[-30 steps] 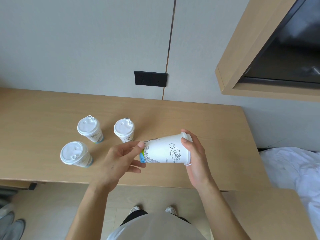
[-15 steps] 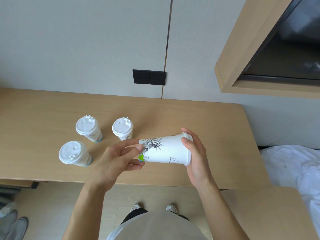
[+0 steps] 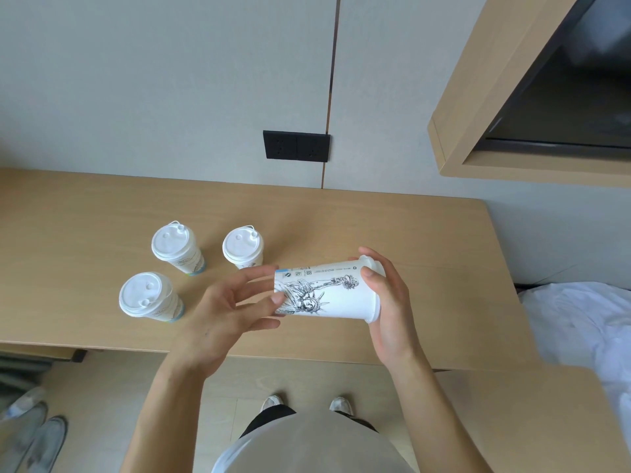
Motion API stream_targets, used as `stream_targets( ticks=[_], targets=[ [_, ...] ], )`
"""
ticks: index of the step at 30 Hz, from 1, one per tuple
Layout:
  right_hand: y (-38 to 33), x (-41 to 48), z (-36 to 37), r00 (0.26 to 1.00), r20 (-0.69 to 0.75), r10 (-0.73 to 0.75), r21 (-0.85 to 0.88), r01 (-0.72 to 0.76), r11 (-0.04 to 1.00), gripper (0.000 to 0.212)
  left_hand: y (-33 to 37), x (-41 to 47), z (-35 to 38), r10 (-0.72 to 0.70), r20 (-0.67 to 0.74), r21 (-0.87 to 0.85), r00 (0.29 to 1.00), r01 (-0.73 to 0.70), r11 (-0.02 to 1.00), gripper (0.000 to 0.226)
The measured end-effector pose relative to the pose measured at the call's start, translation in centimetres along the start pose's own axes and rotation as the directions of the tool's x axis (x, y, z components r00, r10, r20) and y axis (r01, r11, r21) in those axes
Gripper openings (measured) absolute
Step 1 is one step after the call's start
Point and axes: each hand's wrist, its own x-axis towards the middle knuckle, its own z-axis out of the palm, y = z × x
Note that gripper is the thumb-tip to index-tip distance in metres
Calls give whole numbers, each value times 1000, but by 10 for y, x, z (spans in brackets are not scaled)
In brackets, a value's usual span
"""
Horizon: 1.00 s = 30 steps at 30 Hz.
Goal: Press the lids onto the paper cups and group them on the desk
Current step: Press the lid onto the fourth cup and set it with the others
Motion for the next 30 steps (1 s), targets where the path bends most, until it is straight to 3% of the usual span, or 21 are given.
stream_targets(
  ticks=[3,6,10,14,26,30],
  targets=[
    [-1,1,-1,1000,10,-6,-15,6,1000,56,0,-2,6,-10,-45,21,999,11,1000,63],
    [-2,2,-3,1000,4,-9,-18,10,1000,56,-1,-3,8,17,0,27,1000,-17,999,58],
    [-2,1,-8,1000,20,-11,-24,12,1000,60,1,-5,15,-45,-65,58,997,49,997,57],
    [-2,1,-15,1000,26,-9,-20,10,1000,62,-1,-6,18,-20,-17,64,1000,21,998,50],
    [-5,4,-43,999,42,-15,17,14,1000,63,-3,-11,52,-119,-69,46,991,122,991,55],
    [-3,6,-53,998,54,-17,31,16,999,60,-6,-11,63,-58,-88,-8,994,58,998,56]
  ],
)
